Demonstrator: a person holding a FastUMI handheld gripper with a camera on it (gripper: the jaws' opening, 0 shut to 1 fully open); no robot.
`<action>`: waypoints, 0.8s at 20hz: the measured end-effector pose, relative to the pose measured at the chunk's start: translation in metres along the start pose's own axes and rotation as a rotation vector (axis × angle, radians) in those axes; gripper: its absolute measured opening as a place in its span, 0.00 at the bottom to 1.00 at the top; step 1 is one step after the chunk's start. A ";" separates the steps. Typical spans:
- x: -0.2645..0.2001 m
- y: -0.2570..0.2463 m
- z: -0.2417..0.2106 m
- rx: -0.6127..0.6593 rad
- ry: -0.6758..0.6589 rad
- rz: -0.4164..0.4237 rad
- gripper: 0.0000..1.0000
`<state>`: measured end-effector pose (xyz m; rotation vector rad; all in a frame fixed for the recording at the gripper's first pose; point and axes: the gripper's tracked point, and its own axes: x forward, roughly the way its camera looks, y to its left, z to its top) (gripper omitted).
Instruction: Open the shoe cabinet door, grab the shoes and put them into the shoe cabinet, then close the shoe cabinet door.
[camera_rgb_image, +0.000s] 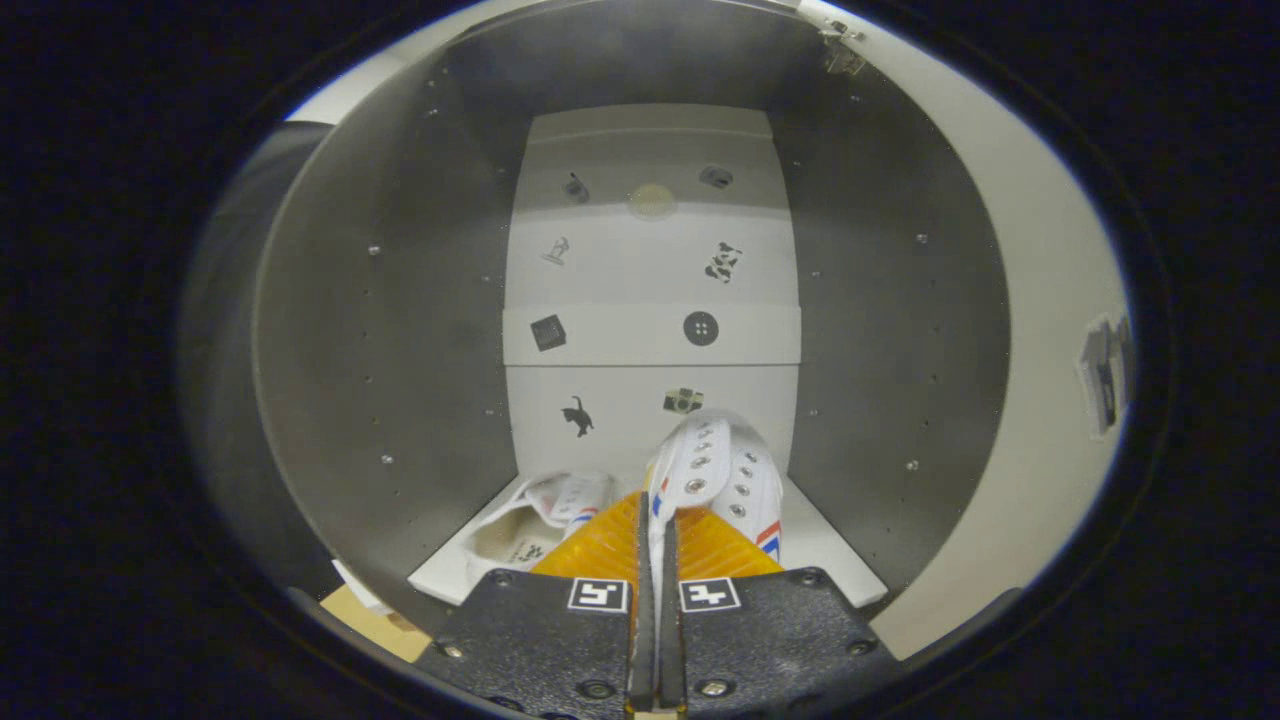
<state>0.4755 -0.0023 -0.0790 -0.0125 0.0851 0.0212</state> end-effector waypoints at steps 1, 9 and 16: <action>0.012 -0.003 0.001 -0.005 0.001 -0.014 0.06; 0.068 -0.022 -0.022 -0.114 0.062 -0.026 0.07; 0.072 -0.024 -0.032 -0.087 0.087 -0.052 0.29</action>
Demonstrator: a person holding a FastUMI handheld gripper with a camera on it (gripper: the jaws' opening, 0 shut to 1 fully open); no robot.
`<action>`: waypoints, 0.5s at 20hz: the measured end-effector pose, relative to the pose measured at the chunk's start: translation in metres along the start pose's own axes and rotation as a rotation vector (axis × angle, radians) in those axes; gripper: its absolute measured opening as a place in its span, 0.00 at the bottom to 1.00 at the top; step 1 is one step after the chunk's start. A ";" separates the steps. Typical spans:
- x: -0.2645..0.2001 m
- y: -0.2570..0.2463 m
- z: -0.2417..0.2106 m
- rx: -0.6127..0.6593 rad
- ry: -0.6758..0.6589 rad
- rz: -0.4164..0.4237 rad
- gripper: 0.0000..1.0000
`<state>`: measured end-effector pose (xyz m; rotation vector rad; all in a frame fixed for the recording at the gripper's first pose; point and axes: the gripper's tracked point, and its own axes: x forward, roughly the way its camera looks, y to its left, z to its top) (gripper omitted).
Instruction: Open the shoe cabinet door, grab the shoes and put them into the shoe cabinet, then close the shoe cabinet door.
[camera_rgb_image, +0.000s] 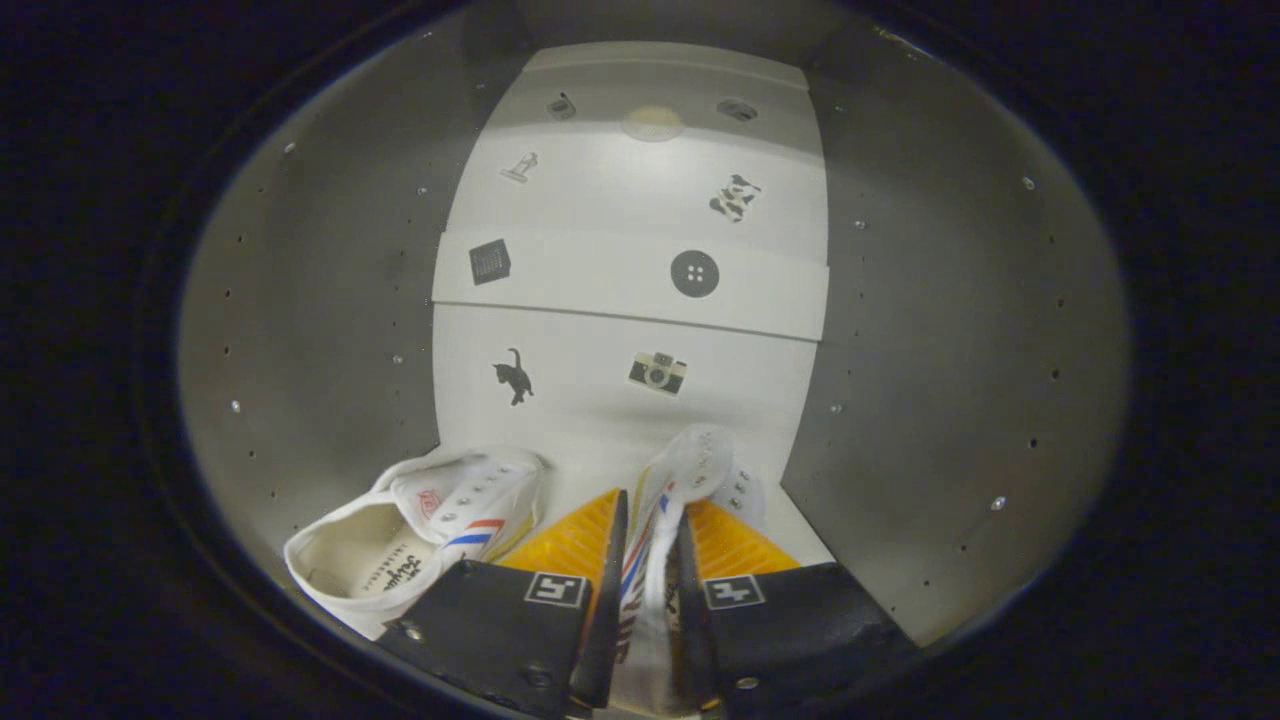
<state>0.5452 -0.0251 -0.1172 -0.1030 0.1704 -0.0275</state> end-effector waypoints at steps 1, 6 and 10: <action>-0.001 0.002 -0.001 0.008 0.006 0.004 0.39; -0.015 0.021 -0.007 0.050 0.069 0.062 0.75; -0.037 0.020 -0.002 0.066 0.055 0.048 0.76</action>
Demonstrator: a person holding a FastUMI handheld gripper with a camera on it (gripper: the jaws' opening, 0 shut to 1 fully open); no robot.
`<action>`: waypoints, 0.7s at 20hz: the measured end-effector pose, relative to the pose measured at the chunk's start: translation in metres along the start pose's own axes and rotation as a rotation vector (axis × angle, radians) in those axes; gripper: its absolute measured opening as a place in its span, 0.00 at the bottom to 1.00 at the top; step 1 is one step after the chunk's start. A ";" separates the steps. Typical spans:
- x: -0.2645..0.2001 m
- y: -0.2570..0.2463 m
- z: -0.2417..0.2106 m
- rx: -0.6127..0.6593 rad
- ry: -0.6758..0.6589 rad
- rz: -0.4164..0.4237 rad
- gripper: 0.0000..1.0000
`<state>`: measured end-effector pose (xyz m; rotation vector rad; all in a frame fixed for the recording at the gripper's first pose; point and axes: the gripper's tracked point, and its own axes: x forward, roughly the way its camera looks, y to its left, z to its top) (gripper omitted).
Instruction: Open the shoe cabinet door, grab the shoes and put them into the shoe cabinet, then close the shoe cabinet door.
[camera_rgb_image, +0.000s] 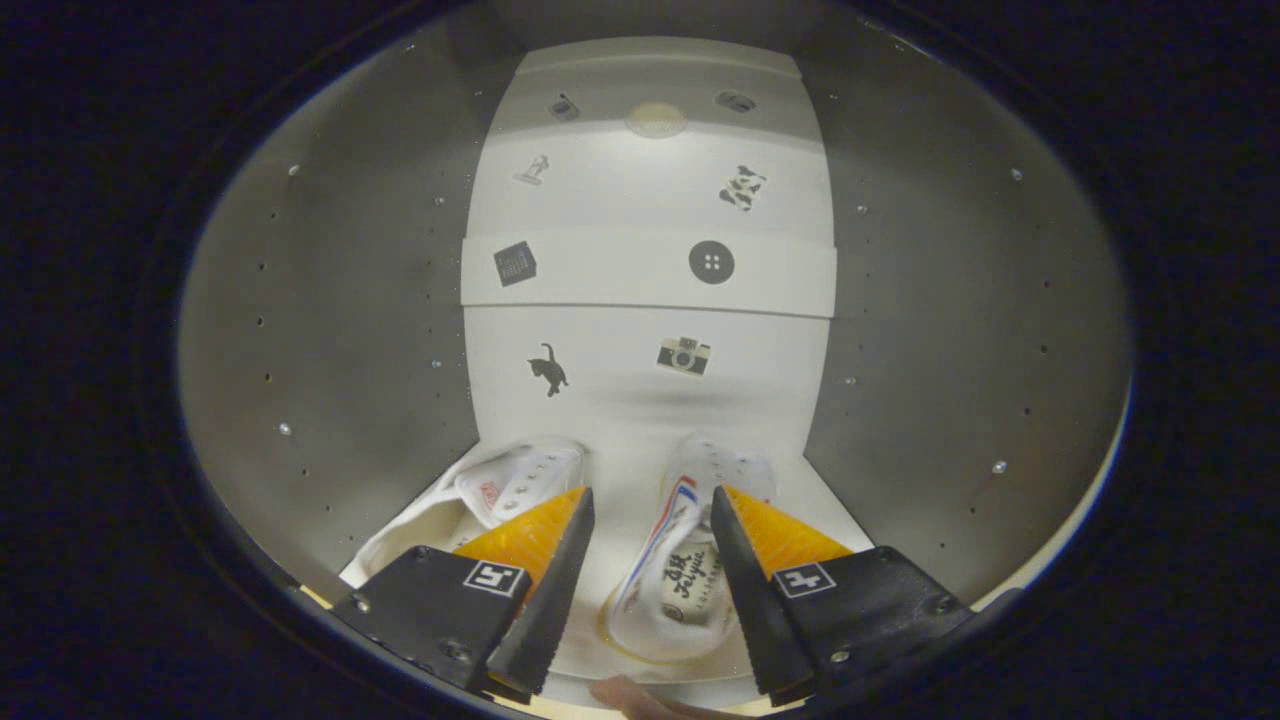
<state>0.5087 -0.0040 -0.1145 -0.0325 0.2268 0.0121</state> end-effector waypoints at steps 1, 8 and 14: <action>-0.008 0.000 0.000 0.006 -0.001 0.002 0.76; -0.087 0.022 -0.005 0.039 -0.063 0.072 0.92; -0.182 0.034 -0.038 0.083 -0.060 0.118 0.99</action>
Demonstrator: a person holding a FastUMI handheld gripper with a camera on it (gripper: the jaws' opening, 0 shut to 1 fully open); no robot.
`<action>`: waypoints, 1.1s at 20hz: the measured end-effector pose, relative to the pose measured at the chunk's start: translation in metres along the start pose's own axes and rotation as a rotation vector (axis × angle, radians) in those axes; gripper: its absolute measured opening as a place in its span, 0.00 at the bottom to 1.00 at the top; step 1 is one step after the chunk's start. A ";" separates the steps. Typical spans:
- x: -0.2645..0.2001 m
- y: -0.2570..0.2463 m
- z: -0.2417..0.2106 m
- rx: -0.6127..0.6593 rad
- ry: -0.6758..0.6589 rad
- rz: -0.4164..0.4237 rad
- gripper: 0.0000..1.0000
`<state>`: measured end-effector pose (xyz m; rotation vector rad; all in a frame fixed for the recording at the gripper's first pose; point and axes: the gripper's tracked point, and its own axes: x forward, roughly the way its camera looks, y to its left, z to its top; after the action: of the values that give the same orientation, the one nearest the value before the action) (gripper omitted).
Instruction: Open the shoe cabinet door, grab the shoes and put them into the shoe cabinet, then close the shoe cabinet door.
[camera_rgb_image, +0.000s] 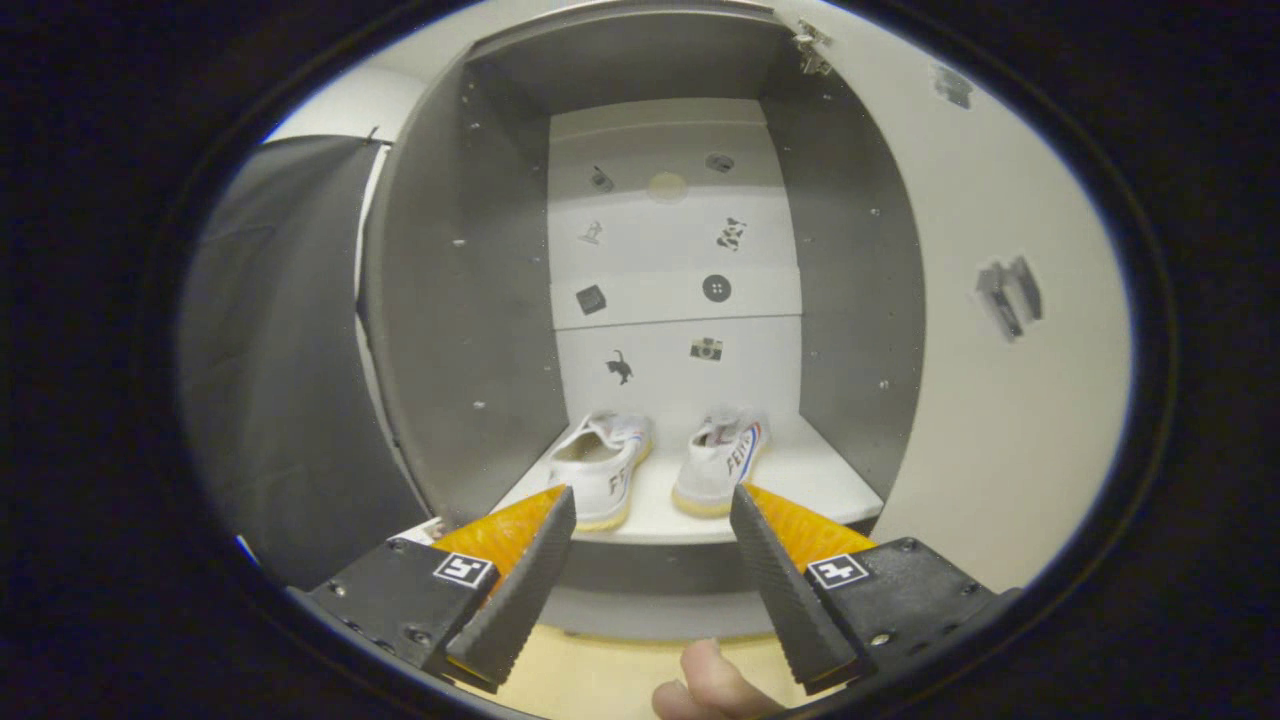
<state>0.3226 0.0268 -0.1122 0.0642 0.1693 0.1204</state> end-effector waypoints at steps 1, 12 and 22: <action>-0.016 -0.002 -0.007 -0.020 0.001 -0.006 0.99; -0.234 0.015 -0.002 -0.090 -0.091 0.045 0.99; -0.344 -0.045 0.000 -0.131 -0.156 0.048 1.00</action>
<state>-0.0092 -0.0605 -0.0592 -0.0530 0.0037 0.1739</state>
